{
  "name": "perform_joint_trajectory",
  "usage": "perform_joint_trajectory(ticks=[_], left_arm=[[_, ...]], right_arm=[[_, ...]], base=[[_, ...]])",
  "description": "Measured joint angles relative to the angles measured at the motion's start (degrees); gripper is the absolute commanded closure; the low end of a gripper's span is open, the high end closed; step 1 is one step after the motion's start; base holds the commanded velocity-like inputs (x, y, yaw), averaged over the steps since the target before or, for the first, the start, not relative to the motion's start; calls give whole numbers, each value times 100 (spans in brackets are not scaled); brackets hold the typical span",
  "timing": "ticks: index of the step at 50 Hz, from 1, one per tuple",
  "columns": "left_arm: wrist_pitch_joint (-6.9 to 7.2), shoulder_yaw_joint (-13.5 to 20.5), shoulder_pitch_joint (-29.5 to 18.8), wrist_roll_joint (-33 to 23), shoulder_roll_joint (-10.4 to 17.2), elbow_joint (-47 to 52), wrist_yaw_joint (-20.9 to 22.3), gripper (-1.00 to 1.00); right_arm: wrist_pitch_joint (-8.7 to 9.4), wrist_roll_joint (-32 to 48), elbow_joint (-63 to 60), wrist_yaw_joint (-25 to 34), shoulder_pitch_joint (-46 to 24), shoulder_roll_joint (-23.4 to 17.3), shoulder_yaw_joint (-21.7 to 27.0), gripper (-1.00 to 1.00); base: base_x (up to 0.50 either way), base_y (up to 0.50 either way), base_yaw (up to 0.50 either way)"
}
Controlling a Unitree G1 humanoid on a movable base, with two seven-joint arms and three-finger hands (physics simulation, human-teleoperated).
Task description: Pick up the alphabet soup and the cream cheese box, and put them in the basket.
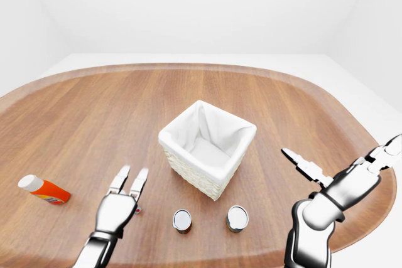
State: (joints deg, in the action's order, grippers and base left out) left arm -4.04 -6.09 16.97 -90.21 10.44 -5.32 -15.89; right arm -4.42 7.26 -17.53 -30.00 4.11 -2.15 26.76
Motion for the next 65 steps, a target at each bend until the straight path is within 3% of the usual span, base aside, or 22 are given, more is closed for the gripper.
perform_joint_trajectory(ticks=[30, 65], left_arm=[[92, 3, -683, 427, 138, -1623, -623, -100], [4, 134, -1438, 960, 332, -3077, -1080, -100]], right_arm=[[10, 27, -10, 0, 0, 2, 2, -100], [-4, 43, 6, 0, -1, 0, -11, -100]], base=[[0, 0, 0], [0, 0, 0]])
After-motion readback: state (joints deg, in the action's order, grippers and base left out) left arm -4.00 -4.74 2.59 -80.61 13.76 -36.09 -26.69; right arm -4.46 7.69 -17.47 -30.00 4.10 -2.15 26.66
